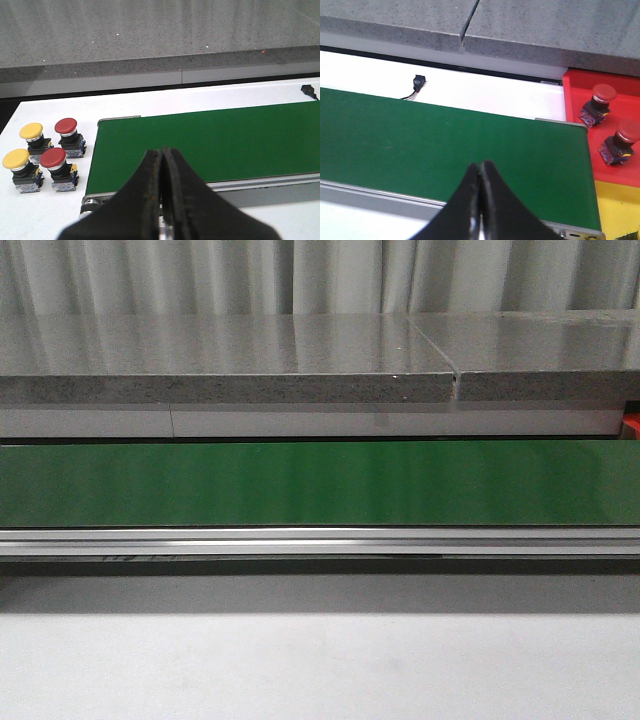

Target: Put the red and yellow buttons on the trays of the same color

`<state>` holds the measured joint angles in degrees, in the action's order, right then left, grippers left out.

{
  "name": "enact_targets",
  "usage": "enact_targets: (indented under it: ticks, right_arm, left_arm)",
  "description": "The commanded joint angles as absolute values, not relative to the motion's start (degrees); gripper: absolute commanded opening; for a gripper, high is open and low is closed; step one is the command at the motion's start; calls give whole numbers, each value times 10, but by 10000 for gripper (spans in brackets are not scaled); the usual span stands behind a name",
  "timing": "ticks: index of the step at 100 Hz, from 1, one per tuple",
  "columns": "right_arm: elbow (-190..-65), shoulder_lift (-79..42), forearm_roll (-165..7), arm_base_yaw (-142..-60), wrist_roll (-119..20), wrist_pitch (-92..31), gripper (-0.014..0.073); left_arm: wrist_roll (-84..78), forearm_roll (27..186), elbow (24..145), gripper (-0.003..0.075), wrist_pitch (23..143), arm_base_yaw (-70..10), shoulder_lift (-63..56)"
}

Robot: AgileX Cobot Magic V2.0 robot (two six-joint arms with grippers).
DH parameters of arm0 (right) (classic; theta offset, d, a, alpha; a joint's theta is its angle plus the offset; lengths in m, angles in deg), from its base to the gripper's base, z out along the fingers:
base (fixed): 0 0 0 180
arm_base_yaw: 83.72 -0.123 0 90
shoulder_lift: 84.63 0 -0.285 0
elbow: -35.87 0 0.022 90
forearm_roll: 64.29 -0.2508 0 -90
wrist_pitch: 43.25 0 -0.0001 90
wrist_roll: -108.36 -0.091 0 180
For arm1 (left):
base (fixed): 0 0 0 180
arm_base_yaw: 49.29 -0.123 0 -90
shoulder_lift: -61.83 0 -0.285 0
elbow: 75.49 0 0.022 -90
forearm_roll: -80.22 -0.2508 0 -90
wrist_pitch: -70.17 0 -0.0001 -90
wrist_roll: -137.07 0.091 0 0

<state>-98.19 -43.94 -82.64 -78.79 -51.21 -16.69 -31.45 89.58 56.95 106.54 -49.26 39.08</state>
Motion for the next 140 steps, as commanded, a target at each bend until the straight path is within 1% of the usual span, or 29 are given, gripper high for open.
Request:
enact_targets:
  ticks: [1,17,21,26,31,36,38,43,45,50,52,55,57,62,66,76,82,95,103,128,140]
  right_arm:
    - [-996,-440,-831,-788,-506,-202,-68]
    - [-996,-440,-831,-788,-506,-202,-68]
    - [-996,-440,-831,-788,-506,-202,-68]
    - [-996,-440,-831,-788,-506,-202,-68]
    - [-996,-440,-831,-788,-506,-202,-68]
    - [-996,-440,-831,-788,-506,-202,-68]
    - [-996,-440,-831,-788,-506,-202,-68]
    - [-996,-440,-831,-788,-506,-202,-68]
    - [-996,-440,-831,-788,-506,-202,-68]
    - [-996,-440,-831,-788,-506,-202,-68]
    - [-996,-440,-831,-788,-506,-202,-68]
    - [-996,-440,-831,-788,-506,-202,-68]
    - [-996,-440,-831,-788,-506,-202,-68]
    - [-996,-440,-831,-788,-506,-202,-68]
    - [-996,-440,-831,-788,-506,-202,-68]
    - [-996,-440,-831,-788,-506,-202,-68]
    - [-996,-440,-831,-788,-506,-202,-68]
    - [-996,-440,-831,-788,-506,-202,-68]
    - [-996,-440,-831,-788,-506,-202,-68]
    - [-996,-440,-831,-788,-506,-202,-68]
    - [-996,-440,-831,-788,-506,-202,-68]
  left_arm:
    - [-314,908,583,-19,1019,-490,385]
    - [-318,908,583,-15,1017,-490,385]
    - [-318,908,583,0,1017,-490,385]
    - [-318,908,583,40,1016,-490,385]
    - [-318,908,583,104,1014,-490,385]
    - [-318,908,583,203,1014,-490,385]
    - [-318,908,583,231,1014,-490,385]
    - [-318,908,583,353,1014,-490,385]
    - [-318,908,583,385,1014,-490,385]
    - [-318,908,583,512,1014,-490,385]
    - [-318,908,583,542,1014,-490,385]
    - [-318,908,583,610,1013,-490,385]
    - [-318,908,583,643,1013,-490,385]
    - [-318,908,583,694,1013,-490,385]
    - [-318,908,583,694,1013,-490,385]
    - [-348,899,588,660,1006,-490,378]
    - [-408,869,601,660,1005,-490,361]
    - [-575,741,641,660,1009,-490,292]
    - [-627,690,676,660,1012,-490,232]
    - [-654,681,770,660,1022,-492,54]
    - [-668,682,807,660,1024,-517,-24]
